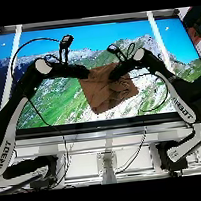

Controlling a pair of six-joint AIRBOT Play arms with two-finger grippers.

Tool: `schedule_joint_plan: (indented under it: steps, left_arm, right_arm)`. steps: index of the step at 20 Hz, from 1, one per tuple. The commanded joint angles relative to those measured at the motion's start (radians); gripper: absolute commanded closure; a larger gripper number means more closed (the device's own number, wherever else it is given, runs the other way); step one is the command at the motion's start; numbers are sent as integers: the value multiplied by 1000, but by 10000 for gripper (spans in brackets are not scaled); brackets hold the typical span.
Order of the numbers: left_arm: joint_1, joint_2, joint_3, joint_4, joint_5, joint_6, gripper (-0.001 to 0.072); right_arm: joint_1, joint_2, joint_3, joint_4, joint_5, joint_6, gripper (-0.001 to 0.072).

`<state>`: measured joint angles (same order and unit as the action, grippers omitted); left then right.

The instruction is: Fold the clothes and pants, and hang the long-sleeved shirts on hangers.

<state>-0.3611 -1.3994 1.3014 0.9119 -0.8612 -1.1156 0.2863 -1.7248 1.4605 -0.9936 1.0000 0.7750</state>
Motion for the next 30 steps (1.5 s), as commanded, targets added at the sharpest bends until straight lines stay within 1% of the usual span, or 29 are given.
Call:
schedule_joint_plan:
  steps: [1, 2, 3, 4, 5, 6, 7, 9, 10, 13, 15, 16, 18, 19, 21, 23, 24, 25, 28, 29, 30]
  left_arm:
    - [0, -5, 0, 0, 0, 0, 634]
    - [0, -5, 0, 0, 0, 0, 634]
    - [0, -5, 0, 0, 0, 0, 634]
    - [0, -5, 0, 0, 0, 0, 634]
    - [0, -5, 0, 0, 0, 0, 634]
    - [0, -5, 0, 0, 0, 0, 634]
    - [0, -5, 0, 0, 0, 0, 634]
    - [0, -5, 0, 0, 0, 0, 634]
    - [1, -5, 0, 0, 0, 0, 634]
    - [2, -5, 0, 1, 0, 0, 634]
    - [1, -5, 0, 1, 0, 0, 634]
    - [2, -5, 0, 1, 0, 0, 634]
    - [2, -5, 0, 1, 0, 0, 634]
    - [1, -5, 0, 1, 0, 0, 634]
    - [1, -5, 0, 0, 0, 0, 634]
    - [1, -5, 0, 1, 0, 0, 634]
    - [1, -5, 0, 1, 0, 0, 634]
    - [1, -5, 0, 1, 0, 0, 634]
    - [1, -5, 0, 1, 0, 0, 634]
    - [1, -5, 0, 1, 0, 0, 634]
    - [1, -5, 0, 1, 0, 0, 635]
  right_arm:
    - [63, 0, -1, -32, -6, -9, 480]
    - [76, -1, -1, -31, -7, -9, 566]
    - [89, -3, -1, -31, -32, -9, 626]
    - [101, -8, -1, -32, -75, -8, 679]
    - [112, -17, -1, -32, -137, 2, 703]
    - [121, -31, -1, -33, -205, 35, 703]
    - [125, -49, 0, -35, -275, 89, 703]
    - [126, -82, -1, -51, -383, 177, 704]
    - [126, -91, -1, -68, -431, 210, 703]
    - [124, -94, -1, -129, -621, 360, 704]
    - [111, -94, -1, -137, -705, 453, 704]
    - [98, -94, -1, -137, -711, 505, 704]
    - [49, -94, -1, -137, -679, 617, 704]
    - [17, -93, -1, -137, -644, 646, 704]
    - [-53, -91, -1, -137, -542, 649, 704]
    - [-145, -92, -1, -135, -375, 636, 704]
    - [-192, -92, -1, -116, -290, 588, 705]
    - [-248, -92, -1, -58, -193, 529, 705]
    - [-408, -98, -1, 199, 57, 321, 706]
    - [-455, -103, -1, 259, 127, 285, 704]
    - [-490, -105, -1, 270, 154, 278, 611]
